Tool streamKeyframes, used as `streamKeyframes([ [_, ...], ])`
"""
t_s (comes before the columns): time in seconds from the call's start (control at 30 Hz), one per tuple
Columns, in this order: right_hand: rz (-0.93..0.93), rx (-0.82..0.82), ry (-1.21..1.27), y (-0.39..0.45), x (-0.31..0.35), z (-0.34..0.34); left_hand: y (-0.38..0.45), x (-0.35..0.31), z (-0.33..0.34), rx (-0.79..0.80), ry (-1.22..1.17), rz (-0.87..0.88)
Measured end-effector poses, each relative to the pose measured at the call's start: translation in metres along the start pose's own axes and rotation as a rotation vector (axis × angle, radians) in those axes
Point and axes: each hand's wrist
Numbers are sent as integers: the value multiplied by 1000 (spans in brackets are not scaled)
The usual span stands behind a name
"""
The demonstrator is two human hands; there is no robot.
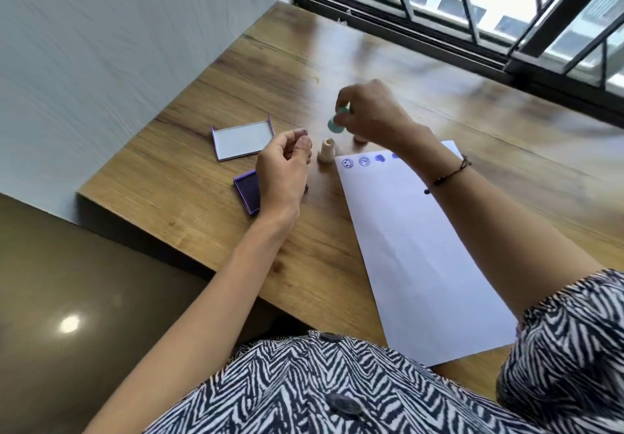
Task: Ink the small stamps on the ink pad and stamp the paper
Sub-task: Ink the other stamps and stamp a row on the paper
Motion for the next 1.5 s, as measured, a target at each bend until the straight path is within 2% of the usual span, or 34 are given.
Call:
streamKeyframes([
  [0.1,51,-58,407,-10,11,-17,1,-7,-3,55,-80,-20],
  [0.17,42,-37,535,-18,21,-23,0,-11,-4,132,-136,-35],
  [0.3,28,-36,624,-26,30,-19,-4,-14,-11,205,-198,-85],
  [0.57,23,-28,697,-32,46,-1,-10,-9,-30,236,-334,-192],
  [0.77,-17,-83,601,-35,56,2,-17,-2,-48,149,-393,-220],
  [0.9,-197,25,246,-35,67,17,-14,10,-70,-111,-264,-43],
  [1.0,-293,92,130,-33,78,39,-14,24,-82,-264,-207,-7],
  [1.23,-426,121,-42,-23,84,68,-15,38,-84,-283,-174,-3],
  [1.37,-451,128,-91,-21,87,72,-15,39,-84,-282,-59,-14],
  [1.5,-464,107,-100,-24,86,73,-14,39,-86,-280,-40,-13],
])
Point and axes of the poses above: each hand's wrist, its own y-axis towards the middle knuckle, its own z-axis out of the palm, x = y × z, and after that the axes turned 12 degrees about -z, right-handed
